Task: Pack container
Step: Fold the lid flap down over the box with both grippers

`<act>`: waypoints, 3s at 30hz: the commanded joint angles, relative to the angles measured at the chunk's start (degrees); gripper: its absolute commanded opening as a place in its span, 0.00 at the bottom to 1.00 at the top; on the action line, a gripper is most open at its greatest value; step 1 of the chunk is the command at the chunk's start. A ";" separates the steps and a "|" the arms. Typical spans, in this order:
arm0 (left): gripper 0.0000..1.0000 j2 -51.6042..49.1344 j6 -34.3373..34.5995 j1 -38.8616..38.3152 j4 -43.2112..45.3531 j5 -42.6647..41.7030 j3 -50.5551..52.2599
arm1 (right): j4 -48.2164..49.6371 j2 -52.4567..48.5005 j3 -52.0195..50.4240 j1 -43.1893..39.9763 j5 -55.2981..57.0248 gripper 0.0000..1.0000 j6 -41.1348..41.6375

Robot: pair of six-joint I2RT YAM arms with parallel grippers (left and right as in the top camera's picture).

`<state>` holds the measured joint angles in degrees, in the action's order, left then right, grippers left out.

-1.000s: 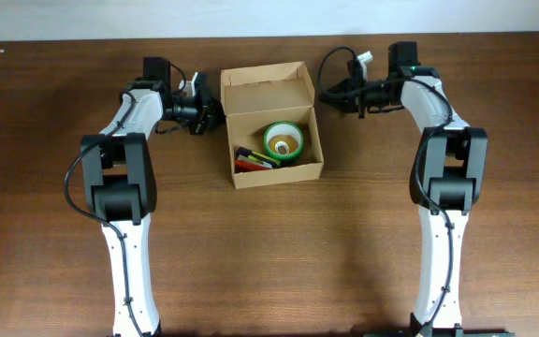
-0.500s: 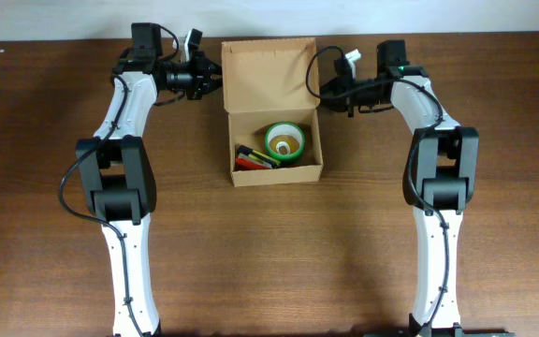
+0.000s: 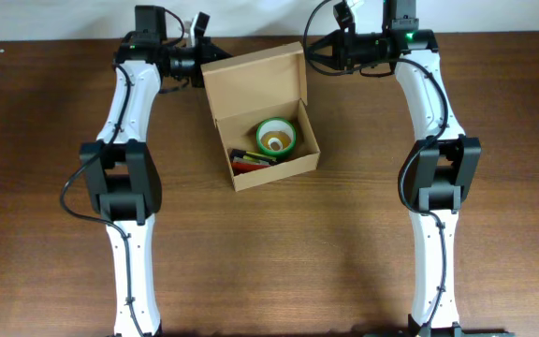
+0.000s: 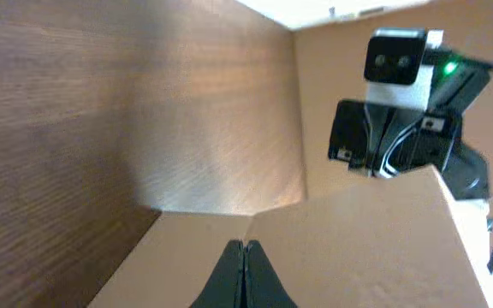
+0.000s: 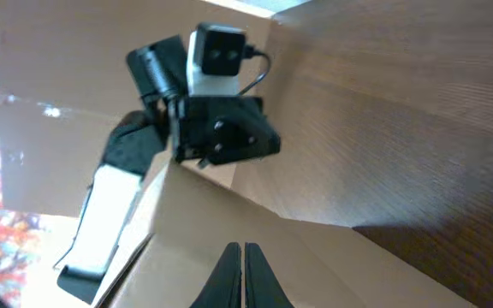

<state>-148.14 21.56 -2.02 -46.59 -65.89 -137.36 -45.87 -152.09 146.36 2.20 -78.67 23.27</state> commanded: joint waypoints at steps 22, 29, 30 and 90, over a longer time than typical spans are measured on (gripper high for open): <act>0.02 8.83 -27.32 -8.33 -42.93 27.80 -19.93 | -34.91 14.01 1.36 5.60 30.82 0.04 -33.40; 0.02 13.97 -28.55 -10.86 -50.07 34.53 -19.93 | -38.99 19.50 1.36 8.48 41.99 0.04 -33.40; 0.02 14.36 -28.15 -11.04 -50.10 35.67 -19.93 | -39.95 20.02 1.36 8.87 43.76 0.04 -33.42; 0.02 33.20 -19.85 -14.43 -50.07 74.97 -15.30 | -27.91 23.45 -29.73 27.04 68.78 0.04 -29.88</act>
<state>-116.55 1.15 -16.64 -96.62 8.43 -152.97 -73.87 -128.07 118.58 28.86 -10.39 -6.28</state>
